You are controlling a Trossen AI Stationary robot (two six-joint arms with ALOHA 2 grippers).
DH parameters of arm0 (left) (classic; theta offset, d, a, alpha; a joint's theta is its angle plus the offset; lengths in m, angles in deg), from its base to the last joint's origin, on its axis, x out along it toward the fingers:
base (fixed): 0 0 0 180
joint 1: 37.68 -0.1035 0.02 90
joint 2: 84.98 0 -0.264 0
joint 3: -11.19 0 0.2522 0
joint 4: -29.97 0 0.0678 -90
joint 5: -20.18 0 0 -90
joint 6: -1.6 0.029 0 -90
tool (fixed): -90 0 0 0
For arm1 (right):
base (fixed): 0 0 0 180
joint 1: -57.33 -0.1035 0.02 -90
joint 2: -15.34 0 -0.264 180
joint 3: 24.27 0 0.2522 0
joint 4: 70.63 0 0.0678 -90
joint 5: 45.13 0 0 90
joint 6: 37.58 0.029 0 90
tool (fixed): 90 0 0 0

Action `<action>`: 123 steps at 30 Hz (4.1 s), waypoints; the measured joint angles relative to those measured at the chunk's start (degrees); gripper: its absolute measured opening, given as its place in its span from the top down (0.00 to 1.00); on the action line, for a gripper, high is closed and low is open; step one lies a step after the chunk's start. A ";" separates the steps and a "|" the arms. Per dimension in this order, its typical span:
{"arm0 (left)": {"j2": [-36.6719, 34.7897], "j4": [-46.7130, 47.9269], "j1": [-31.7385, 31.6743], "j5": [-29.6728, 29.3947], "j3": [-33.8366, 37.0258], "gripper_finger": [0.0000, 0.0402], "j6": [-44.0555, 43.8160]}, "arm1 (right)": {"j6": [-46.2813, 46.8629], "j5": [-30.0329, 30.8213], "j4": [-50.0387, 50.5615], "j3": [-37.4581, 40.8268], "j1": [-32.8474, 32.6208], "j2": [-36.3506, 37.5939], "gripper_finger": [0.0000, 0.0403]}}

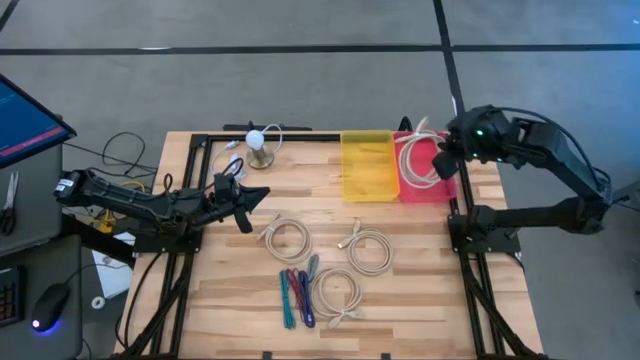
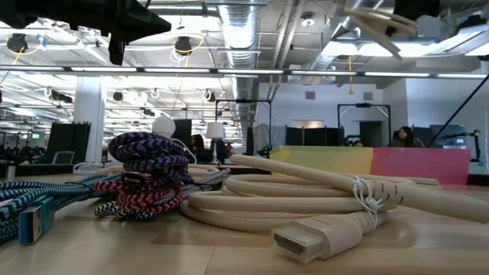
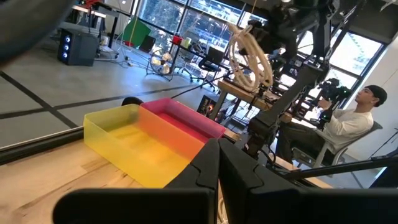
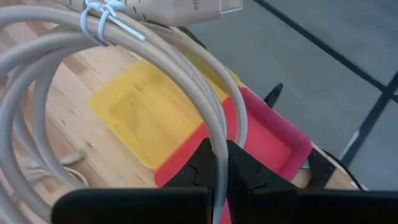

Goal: Pick & Place USB Port
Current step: Put the white HDMI cable into the red bin, then put the purple charger cable into the yellow bin

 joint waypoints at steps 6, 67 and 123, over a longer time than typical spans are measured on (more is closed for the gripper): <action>0.00 0.01 0.00 0.00 0.00 0.99 -0.01 | -6.29 -3.37 -0.19 0.00 6.92 -4.54 0.99; 0.00 -0.03 0.00 0.00 3.10 0.99 -2.17 | -2.48 8.11 -21.90 35.83 19.51 -9.72 0.99; 0.02 -0.48 1.42 4.38 3.01 0.99 -9.45 | -7.68 -39.20 -35.12 17.03 -0.51 -1.78 0.73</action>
